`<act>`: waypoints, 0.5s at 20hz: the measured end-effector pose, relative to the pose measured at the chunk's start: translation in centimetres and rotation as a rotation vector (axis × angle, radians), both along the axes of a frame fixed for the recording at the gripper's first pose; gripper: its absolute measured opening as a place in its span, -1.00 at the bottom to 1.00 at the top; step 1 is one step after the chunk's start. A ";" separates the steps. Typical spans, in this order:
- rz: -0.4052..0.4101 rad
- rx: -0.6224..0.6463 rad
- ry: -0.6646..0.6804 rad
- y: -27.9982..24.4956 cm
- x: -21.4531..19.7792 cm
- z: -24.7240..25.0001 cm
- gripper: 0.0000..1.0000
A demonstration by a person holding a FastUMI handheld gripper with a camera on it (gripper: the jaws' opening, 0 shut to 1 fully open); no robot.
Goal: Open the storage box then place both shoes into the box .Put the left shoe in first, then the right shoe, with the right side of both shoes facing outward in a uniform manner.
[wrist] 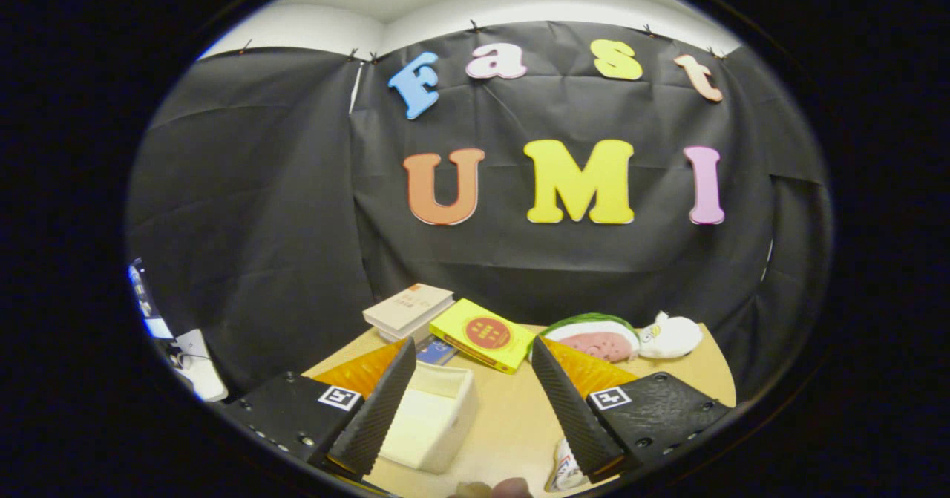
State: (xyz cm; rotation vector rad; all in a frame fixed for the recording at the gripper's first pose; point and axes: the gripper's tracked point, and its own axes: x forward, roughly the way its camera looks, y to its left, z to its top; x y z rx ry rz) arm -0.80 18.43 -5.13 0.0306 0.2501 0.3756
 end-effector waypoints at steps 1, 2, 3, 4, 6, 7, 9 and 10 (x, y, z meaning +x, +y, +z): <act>-0.013 0.005 0.008 -1.6 0.2 -0.4 0.91; -0.025 0.008 0.014 -3.2 0.4 -0.7 0.92; -0.037 0.014 0.023 -4.7 0.6 -1.1 0.92; -0.045 0.019 0.031 -6.1 0.6 -1.4 0.92; -0.061 0.022 0.032 -8.7 0.7 -2.0 0.92; -0.065 0.019 0.035 -9.9 0.6 -2.4 0.92; -0.071 0.015 0.046 -12.0 0.5 -3.4 0.92; -0.077 0.013 0.051 -13.1 0.4 -3.9 0.92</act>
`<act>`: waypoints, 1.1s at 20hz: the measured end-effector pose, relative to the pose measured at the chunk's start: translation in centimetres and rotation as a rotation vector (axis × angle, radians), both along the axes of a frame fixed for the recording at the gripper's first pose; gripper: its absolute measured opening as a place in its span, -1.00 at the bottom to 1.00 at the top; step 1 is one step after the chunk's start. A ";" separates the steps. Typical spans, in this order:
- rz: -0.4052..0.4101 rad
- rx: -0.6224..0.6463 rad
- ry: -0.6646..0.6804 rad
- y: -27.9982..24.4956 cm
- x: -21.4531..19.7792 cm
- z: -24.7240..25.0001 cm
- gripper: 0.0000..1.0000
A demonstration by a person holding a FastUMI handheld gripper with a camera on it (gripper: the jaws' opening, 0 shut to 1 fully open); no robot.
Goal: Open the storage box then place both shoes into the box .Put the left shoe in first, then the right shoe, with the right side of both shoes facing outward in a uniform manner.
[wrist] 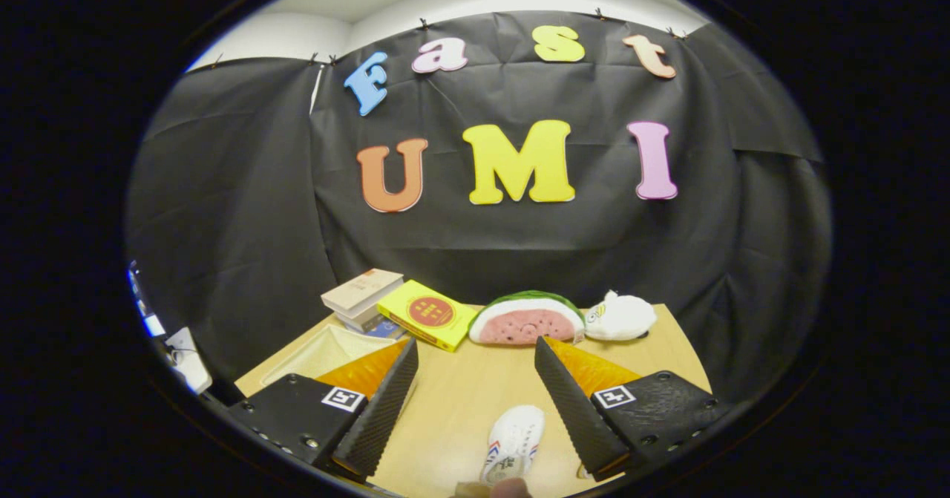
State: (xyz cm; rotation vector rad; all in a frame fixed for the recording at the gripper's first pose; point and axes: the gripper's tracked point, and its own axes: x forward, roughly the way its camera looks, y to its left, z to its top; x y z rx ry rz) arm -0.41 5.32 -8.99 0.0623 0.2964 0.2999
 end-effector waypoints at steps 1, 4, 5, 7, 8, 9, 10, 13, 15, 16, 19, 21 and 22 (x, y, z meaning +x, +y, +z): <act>-0.007 0.000 0.006 -1.1 0.0 -0.6 0.92; -0.025 -0.003 0.034 -3.6 -0.3 -2.7 0.92; -0.031 -0.001 0.045 -4.3 -0.5 -3.4 0.92; -0.046 -0.011 0.071 -5.4 -0.8 -5.2 0.92; -0.053 -0.016 0.090 -5.9 -1.1 -6.3 0.92; -0.059 -0.019 0.114 -6.2 -1.3 -7.4 0.92; -0.059 -0.025 0.146 -6.4 -1.6 -8.6 0.92; -0.071 -0.023 0.233 -6.7 -2.1 -12.5 0.92; -0.061 -0.030 0.310 -6.6 -2.0 -15.7 0.92; -0.050 -0.033 0.352 -6.5 -2.0 -17.2 0.92; -0.046 -0.032 0.458 -7.0 -1.4 -21.1 0.92; -0.047 -0.042 0.517 -7.3 -0.9 -23.5 0.92; -0.049 -0.044 0.545 -7.4 -0.5 -24.7 0.92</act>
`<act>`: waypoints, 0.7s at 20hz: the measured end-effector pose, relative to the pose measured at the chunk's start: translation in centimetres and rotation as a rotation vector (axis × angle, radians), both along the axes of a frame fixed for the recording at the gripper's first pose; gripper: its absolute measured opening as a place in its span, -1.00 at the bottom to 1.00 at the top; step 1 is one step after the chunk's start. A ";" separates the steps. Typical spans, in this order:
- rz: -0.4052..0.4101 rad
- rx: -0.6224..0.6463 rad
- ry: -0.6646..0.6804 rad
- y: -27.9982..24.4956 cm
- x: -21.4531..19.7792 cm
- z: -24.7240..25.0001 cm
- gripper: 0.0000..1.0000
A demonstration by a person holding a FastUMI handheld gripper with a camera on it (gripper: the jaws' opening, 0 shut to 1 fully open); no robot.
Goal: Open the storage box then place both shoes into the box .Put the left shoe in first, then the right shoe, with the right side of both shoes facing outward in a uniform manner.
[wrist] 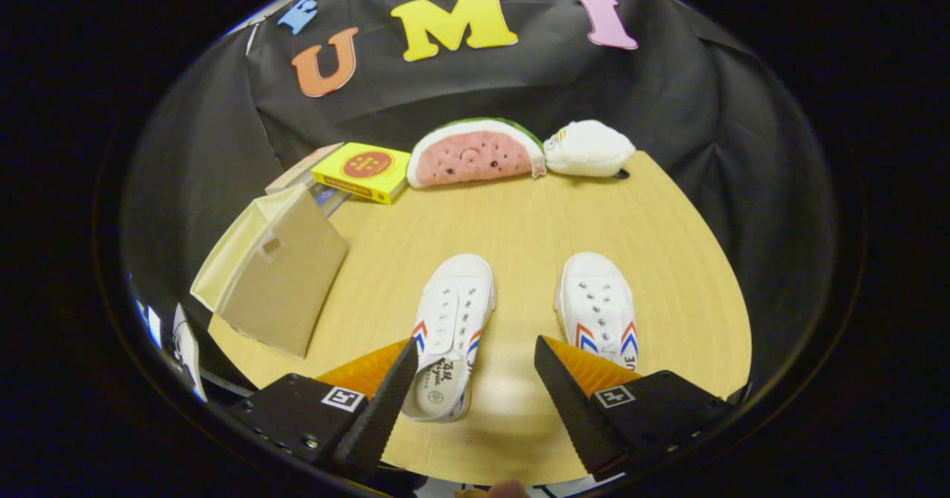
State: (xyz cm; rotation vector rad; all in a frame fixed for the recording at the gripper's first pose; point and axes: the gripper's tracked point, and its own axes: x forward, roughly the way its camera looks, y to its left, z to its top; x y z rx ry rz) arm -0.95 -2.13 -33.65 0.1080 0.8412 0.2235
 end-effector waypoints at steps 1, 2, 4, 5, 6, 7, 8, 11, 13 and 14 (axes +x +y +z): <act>-0.002 0.002 0.024 0.0 0.3 -0.9 0.92; -0.005 0.011 0.050 0.0 0.6 -1.8 0.92; -0.015 0.022 0.105 0.4 1.2 -3.5 0.92; -0.019 0.022 0.132 0.4 1.4 -4.2 0.92; -0.019 0.024 0.152 0.6 1.7 -4.8 0.91; -0.018 0.025 0.169 0.7 2.0 -5.3 0.91; -0.017 0.025 0.182 0.8 2.3 -5.6 0.91; -0.014 0.015 0.215 0.9 3.0 -6.5 0.89; -0.008 0.016 0.237 1.0 3.4 -6.9 0.73; -0.004 0.016 0.244 1.2 3.5 -7.1 0.58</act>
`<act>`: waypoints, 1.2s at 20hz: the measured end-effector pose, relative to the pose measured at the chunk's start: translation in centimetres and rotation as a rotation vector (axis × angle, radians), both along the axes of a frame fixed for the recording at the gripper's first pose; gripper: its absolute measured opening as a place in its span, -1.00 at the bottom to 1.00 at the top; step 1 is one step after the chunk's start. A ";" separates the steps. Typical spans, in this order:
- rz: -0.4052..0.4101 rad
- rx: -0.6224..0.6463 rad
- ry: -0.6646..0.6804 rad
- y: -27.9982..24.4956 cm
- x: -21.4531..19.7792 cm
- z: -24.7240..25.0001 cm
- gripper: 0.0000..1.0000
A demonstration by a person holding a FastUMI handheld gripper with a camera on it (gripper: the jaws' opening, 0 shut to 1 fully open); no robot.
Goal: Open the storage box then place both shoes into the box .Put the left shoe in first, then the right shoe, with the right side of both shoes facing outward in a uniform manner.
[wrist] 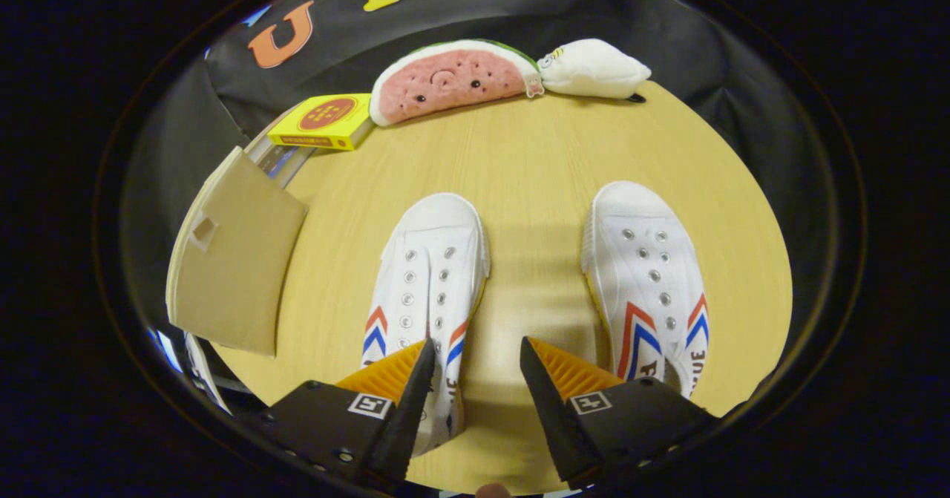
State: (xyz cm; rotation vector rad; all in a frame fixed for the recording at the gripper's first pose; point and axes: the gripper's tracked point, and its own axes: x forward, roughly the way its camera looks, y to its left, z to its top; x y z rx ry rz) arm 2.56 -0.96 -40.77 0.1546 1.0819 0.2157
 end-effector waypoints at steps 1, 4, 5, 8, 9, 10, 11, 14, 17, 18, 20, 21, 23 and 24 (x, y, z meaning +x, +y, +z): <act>0.005 -0.004 0.007 0.0 0.1 -0.2 0.43; 0.009 0.046 0.041 1.0 0.1 -0.1 0.05; 0.013 0.054 0.051 1.4 0.3 -0.1 -0.14; -0.015 0.097 0.093 1.8 0.0 0.3 -0.71; -0.037 0.118 0.107 1.9 0.3 0.2 -0.71; -0.050 0.136 0.128 1.9 0.1 0.4 -0.89; -0.064 0.158 0.129 1.9 0.5 0.2 -0.90; -0.077 0.202 0.122 2.6 -0.4 1.1 -1.00; -0.088 0.243 0.112 3.7 -0.9 2.5 -1.00; -0.088 0.253 0.110 4.1 -1.1 3.0 -1.00; -0.092 0.272 0.103 4.9 -1.3 4.3 -1.00; -0.092 0.284 0.095 5.4 -1.4 5.3 -1.00; -0.090 0.295 0.074 6.2 -1.6 7.3 -1.00; -0.088 0.299 0.063 6.7 -1.7 8.5 -1.00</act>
